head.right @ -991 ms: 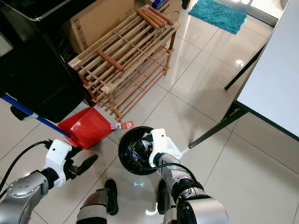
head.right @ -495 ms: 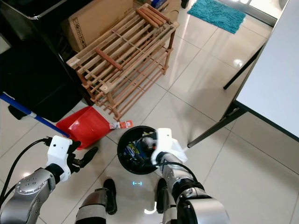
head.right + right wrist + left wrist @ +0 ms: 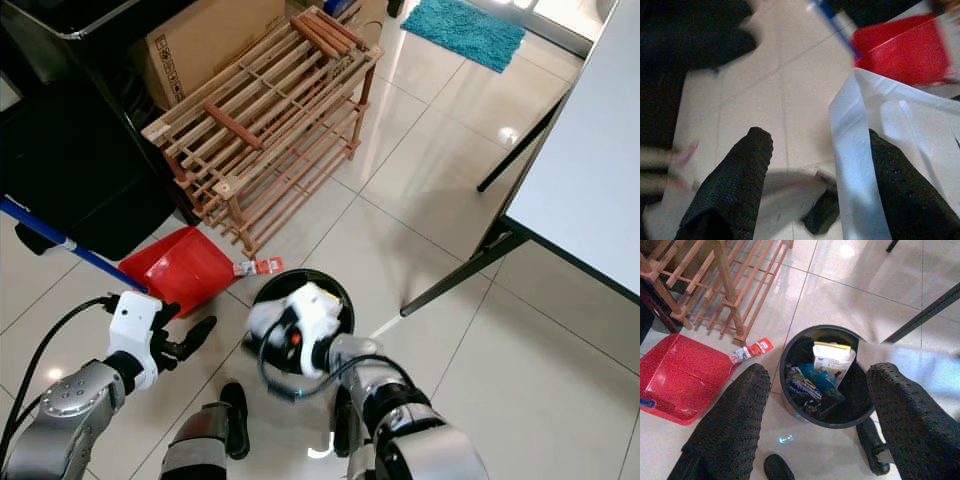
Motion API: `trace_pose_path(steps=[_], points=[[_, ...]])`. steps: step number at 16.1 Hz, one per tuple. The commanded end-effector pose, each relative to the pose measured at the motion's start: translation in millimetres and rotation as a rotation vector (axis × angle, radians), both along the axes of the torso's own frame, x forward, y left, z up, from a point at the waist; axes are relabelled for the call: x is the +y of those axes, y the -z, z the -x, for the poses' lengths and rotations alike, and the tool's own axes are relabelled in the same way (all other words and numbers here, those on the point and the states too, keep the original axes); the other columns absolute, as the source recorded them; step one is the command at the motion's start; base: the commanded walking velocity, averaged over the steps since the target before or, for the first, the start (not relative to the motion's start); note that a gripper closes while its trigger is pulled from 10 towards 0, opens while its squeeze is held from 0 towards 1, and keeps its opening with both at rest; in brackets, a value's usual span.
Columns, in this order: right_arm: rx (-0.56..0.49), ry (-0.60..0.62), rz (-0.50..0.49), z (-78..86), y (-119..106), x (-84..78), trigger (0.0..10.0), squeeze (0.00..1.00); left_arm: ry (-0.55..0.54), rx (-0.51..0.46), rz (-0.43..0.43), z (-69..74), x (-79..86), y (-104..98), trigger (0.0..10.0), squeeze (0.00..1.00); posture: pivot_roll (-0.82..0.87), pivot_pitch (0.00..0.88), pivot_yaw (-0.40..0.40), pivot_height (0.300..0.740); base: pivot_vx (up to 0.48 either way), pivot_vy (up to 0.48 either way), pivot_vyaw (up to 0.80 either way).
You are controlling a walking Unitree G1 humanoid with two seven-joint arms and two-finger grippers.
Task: Picking trash to rubbish bin
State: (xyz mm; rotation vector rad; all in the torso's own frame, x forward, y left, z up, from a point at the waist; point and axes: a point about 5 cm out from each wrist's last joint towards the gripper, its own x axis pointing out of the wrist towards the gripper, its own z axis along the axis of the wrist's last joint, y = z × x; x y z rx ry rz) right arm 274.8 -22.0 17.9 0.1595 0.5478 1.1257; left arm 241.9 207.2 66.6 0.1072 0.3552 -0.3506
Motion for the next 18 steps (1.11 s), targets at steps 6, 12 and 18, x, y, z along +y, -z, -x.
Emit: trace_pose_path(steps=[6,12,18], points=[[-0.114,-0.323,0.084,39.2,11.2,37.8,10.0,0.00,0.044,0.031,-0.001,5.5,-7.8,8.0,10.0,0.00,0.12,0.371,-0.077,0.740,0.000,0.000,0.00],[-0.160,-0.291,0.080,34.8,7.4,38.4,10.0,0.00,0.053,0.029,0.002,4.7,-10.9,7.9,10.0,0.00,0.12,0.370,-0.081,0.740,0.000,0.000,0.00],[-0.170,-0.257,0.087,30.2,5.4,37.6,10.0,0.00,0.226,0.148,0.165,18.0,-22.1,4.4,10.0,0.00,0.12,0.369,-0.079,0.740,0.000,0.000,0.00]])
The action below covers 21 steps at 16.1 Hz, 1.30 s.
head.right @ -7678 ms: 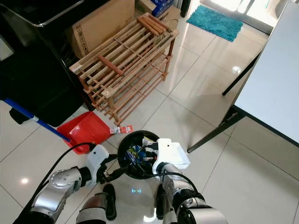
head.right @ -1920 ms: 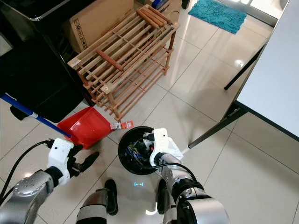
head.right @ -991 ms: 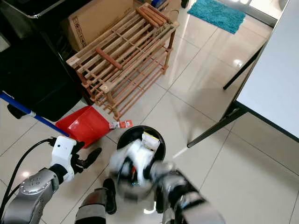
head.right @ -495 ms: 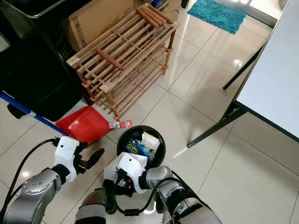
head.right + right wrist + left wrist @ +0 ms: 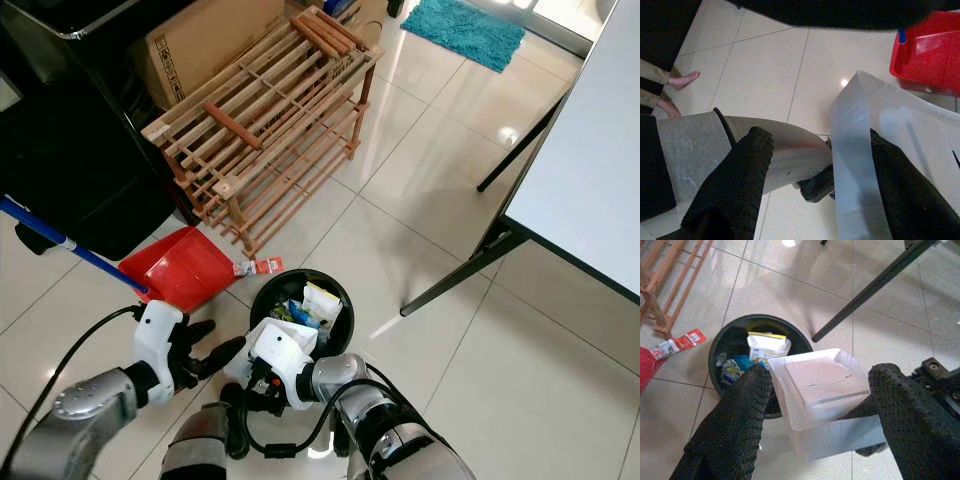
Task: Picking trash to rubbish bin
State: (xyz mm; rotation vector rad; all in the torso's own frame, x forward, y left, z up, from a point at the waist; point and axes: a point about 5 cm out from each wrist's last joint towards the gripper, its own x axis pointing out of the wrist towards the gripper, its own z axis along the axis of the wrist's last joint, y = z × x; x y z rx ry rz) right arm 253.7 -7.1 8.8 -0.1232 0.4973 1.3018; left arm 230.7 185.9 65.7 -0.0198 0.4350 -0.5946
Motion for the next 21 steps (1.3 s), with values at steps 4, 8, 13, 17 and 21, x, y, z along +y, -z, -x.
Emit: trace_pose_path(steps=[4,8,13,17,21], points=[[0.005,-0.028,-0.038,8.2,-2.9,20.8,10.0,0.00,0.001,0.083,0.027,4.3,17.2,-2.8,10.0,0.00,0.12,0.368,-0.079,0.740,0.000,0.000,0.00],[0.001,-0.016,-0.035,7.3,-2.9,20.6,10.0,0.00,-0.229,0.062,0.044,-9.8,22.6,-0.4,10.0,0.00,0.12,0.369,-0.079,0.740,0.000,0.000,0.00],[-0.005,0.006,-0.030,4.3,-3.7,18.9,10.0,0.00,-0.556,0.148,0.344,-27.2,13.4,-6.3,10.0,1.00,0.12,0.370,-0.080,0.740,0.000,0.000,0.00],[-0.005,0.009,-0.020,4.3,-3.2,19.1,10.0,0.00,-0.690,0.160,0.403,-37.6,9.4,-7.2,10.0,0.00,0.12,0.369,-0.077,0.740,0.000,0.000,0.00],[0.018,0.017,-0.029,4.2,-2.5,17.8,0.0,0.00,-0.704,0.183,0.419,-37.4,7.0,-9.0,10.0,0.00,0.12,0.370,-0.076,0.740,0.000,0.000,0.00]])
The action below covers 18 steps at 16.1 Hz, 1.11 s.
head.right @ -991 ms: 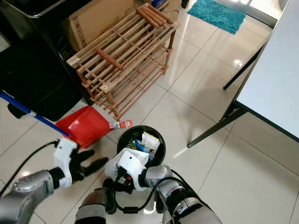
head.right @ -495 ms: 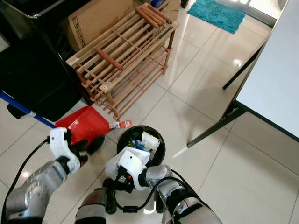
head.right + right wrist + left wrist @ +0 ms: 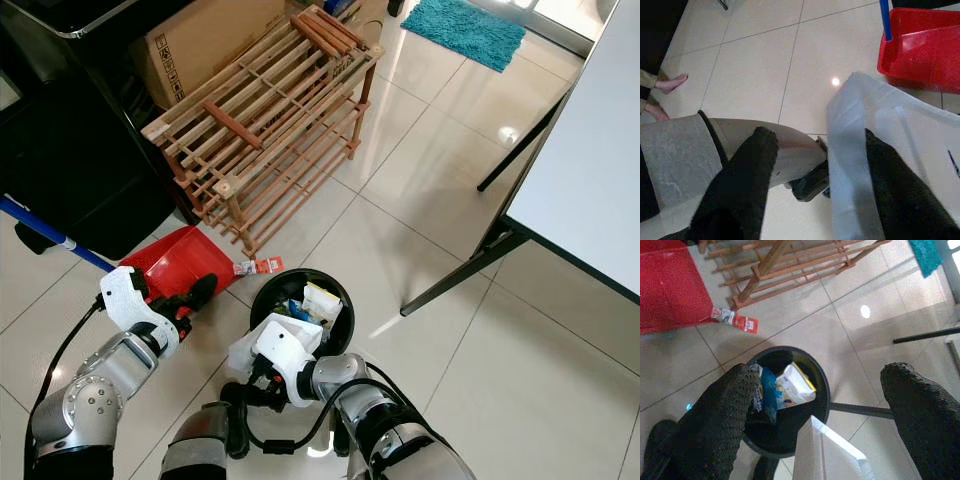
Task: Picking trash to rubbish bin
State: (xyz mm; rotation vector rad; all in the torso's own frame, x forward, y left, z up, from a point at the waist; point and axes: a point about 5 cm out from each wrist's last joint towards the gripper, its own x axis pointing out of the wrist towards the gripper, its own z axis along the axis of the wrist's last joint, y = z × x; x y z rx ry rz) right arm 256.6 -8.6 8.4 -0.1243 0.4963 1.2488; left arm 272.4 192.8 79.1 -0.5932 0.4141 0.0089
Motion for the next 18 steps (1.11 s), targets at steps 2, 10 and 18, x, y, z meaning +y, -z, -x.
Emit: trace_pose_path(steps=[2,10,18], points=[[0.025,-0.028,-0.041,6.5,-3.0,18.5,0.0,0.00,-0.015,0.033,0.015,4.3,0.4,4.7,10.0,0.00,0.12,0.370,-0.077,0.740,0.000,0.000,0.00],[0.003,-0.002,-0.033,2.4,-4.9,17.3,0.0,0.00,-0.026,0.014,0.049,1.2,-3.7,0.4,10.0,0.00,0.12,0.371,-0.081,0.740,0.000,0.000,0.00],[-0.027,0.095,-0.029,-7.3,-8.5,13.7,0.0,0.00,0.085,0.025,0.077,4.3,-17.3,3.1,10.0,0.00,0.11,0.374,-0.079,0.740,0.000,0.000,0.00]])
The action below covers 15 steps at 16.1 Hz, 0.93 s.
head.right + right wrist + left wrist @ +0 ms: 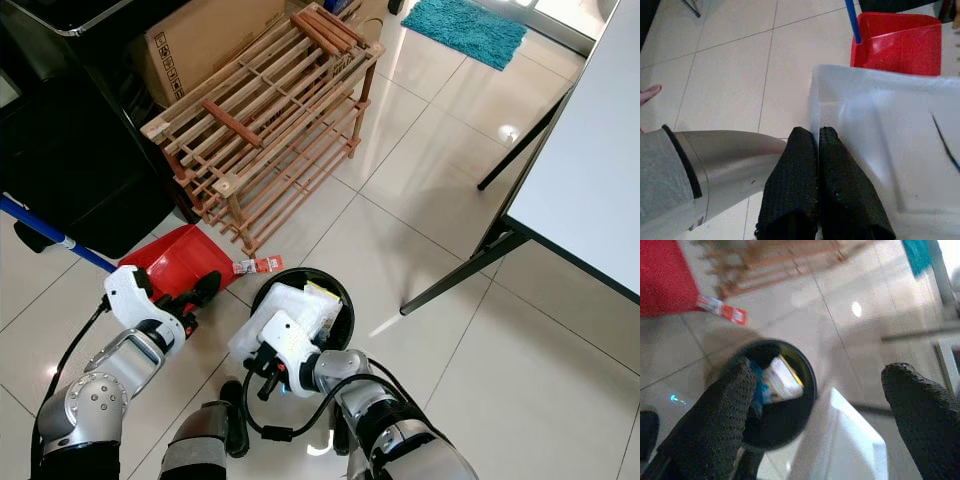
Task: Picking trash to rubbish bin
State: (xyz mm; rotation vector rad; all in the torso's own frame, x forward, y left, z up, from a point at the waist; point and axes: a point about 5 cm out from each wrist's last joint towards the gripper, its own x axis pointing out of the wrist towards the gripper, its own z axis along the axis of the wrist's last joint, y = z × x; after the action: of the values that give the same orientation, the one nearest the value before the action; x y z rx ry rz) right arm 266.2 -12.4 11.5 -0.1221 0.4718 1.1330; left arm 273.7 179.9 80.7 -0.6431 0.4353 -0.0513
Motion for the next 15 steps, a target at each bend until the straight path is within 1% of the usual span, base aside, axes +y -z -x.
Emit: trace_pose_path(steps=[1,2,3,5,6,7,8,9,10,11,13,14,15], points=[[0.004,-0.012,-0.034,2.0,-5.4,17.3,0.0,0.00,0.077,0.017,0.002,7.5,-6.3,5.4,10.0,0.00,0.11,0.374,-0.080,0.740,0.000,0.000,0.00],[0.003,0.001,-0.024,1.6,-4.2,15.5,0.0,0.00,0.131,0.007,-0.033,10.5,-5.9,5.1,10.0,0.00,0.11,0.371,-0.079,0.740,0.000,0.000,0.00],[0.003,0.007,-0.020,1.4,-3.5,14.4,0.0,0.00,0.152,0.004,-0.050,11.6,-5.5,5.2,10.0,0.00,0.11,0.371,-0.079,0.740,0.000,0.000,0.00],[-0.003,0.029,0.000,0.4,-1.4,10.3,0.0,0.00,0.146,0.000,-0.074,10.6,0.4,4.6,10.0,0.00,0.11,0.366,-0.080,0.740,0.000,0.000,0.00],[-0.016,0.056,0.031,-1.3,0.8,5.8,0.0,0.00,0.152,-0.001,-0.084,10.4,2.7,4.5,10.0,0.00,0.11,0.362,-0.080,0.740,0.000,0.000,0.00],[-0.033,0.075,0.072,-2.6,3.2,1.1,10.0,0.00,0.165,-0.008,-0.072,10.7,2.7,4.0,10.0,0.00,0.11,0.355,-0.080,0.740,0.000,0.000,0.00],[-0.053,0.125,0.124,-5.7,6.3,-6.8,10.0,0.00,0.195,-0.022,-0.034,12.6,0.8,2.2,10.0,0.00,0.11,0.348,-0.081,0.740,0.000,0.000,0.00],[-0.053,0.143,0.130,-7.0,6.6,-9.0,10.0,0.00,0.204,-0.027,-0.024,12.7,0.2,1.6,10.0,0.00,0.10,0.347,-0.081,0.740,0.000,0.000,0.00],[-0.060,0.174,0.140,-9.6,6.9,-14.7,10.0,0.00,0.227,-0.036,-0.012,14.0,-1.0,0.1,10.0,0.00,0.10,0.347,-0.080,0.740,0.000,0.000,0.00],[-0.060,0.233,0.147,-13.6,7.3,-23.3,10.0,0.00,0.248,-0.044,0.010,15.1,-2.0,-0.2,10.0,0.00,0.09,0.340,-0.080,0.740,0.000,0.000,0.00],[-0.083,0.323,0.161,-20.8,5.9,-36.0,10.0,0.00,0.258,-0.056,0.022,14.3,-2.8,0.8,10.0,0.00,0.08,0.327,-0.079,0.740,0.000,0.000,0.00],[-0.094,0.370,0.180,-24.5,5.6,-43.3,10.0,0.00,0.265,-0.050,-0.015,13.5,-3.3,3.1,10.0,0.00,0.08,0.325,-0.079,0.740,0.000,0.000,0.00],[-0.112,0.431,0.219,-28.6,6.0,-54.3,10.0,0.00,0.300,-0.043,-0.150,11.7,-3.7,7.2,10.0,0.00,0.08,0.309,-0.078,0.740,0.000,0.000,0.00]])
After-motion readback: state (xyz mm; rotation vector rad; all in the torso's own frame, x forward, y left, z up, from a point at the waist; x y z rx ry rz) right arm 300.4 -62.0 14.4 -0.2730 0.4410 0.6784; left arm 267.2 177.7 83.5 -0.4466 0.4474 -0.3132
